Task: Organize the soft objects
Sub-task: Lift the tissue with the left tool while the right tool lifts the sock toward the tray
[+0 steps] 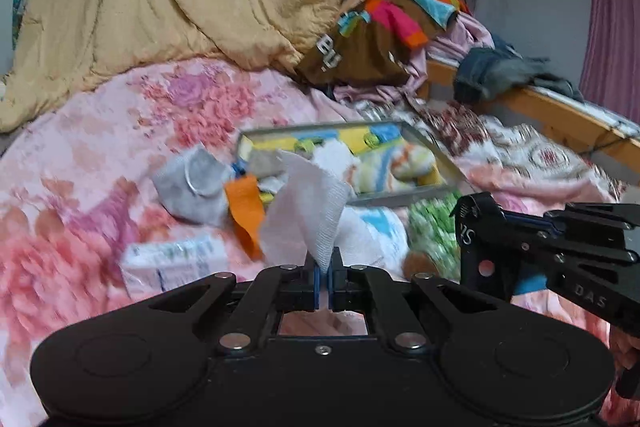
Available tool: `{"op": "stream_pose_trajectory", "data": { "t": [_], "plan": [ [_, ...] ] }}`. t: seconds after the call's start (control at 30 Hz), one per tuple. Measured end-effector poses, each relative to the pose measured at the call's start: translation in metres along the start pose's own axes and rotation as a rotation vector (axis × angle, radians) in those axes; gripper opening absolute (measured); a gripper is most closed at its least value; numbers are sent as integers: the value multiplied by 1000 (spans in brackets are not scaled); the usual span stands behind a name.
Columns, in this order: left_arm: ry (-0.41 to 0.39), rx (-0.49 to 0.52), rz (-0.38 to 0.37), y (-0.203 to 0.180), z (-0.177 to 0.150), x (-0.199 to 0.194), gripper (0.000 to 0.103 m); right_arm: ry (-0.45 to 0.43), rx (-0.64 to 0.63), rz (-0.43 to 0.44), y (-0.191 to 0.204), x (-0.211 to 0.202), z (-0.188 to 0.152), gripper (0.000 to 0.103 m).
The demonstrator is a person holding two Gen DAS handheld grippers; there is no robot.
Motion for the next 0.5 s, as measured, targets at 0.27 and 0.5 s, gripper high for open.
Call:
{"op": "stream_pose_trajectory", "data": {
  "t": [0.27,0.5],
  "plan": [
    [3,165,80,23,76,0,3,-33,-55,49,-2,30,74,4],
    [-87,154,92,47,170,28,3,-68,-114,95,-22,97,169,4]
  ]
}}
Point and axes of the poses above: each gripper's, at about its wrist camera, not at the fingertips, and x roughly the way its jaws point, y to its left, z to its top, the point moved 6 cm from there along x, roughly the way its jaws point, and after that the axes turned 9 degrees about y, right-handed, at the moved point
